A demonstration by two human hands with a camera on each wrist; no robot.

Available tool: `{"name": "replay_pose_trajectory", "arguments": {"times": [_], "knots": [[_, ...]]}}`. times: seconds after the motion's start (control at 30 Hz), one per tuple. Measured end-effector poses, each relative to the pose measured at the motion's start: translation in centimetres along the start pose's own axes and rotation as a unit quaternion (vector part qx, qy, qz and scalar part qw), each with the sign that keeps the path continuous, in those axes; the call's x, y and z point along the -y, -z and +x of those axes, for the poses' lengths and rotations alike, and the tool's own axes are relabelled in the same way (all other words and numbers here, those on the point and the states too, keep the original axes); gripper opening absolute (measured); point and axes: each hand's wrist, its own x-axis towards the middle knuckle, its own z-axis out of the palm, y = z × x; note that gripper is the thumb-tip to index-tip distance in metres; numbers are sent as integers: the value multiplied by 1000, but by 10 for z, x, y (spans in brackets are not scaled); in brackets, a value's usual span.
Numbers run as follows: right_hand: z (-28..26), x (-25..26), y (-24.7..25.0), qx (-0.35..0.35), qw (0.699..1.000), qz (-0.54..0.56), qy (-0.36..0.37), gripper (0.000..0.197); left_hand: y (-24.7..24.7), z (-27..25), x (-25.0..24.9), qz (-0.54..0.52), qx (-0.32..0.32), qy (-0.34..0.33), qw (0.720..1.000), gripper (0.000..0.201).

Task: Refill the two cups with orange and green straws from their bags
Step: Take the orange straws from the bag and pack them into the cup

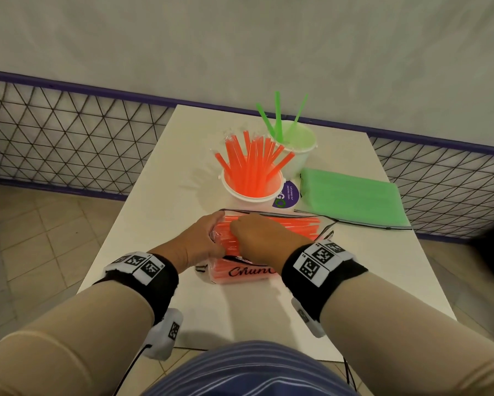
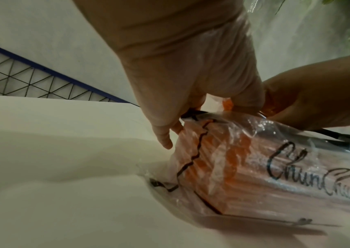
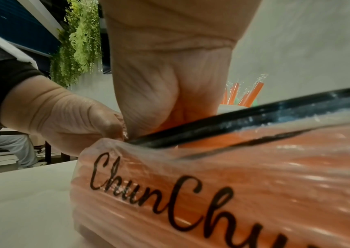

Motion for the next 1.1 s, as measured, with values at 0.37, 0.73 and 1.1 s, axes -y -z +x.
{"name": "replay_pose_trajectory", "arguments": {"times": [0.37,0.73,1.1], "knots": [[-11,-3,16,-32,997,74,20,12,1,3,5,-15,7,-45,999,87],[-10,-25,161,-423,758,482,-121,21,18,34,-39,75,-178,-90,977,59],[37,-56,30,-371,823,295,-314,60,9,56,-49,157,-166,-160,960,33]]}}
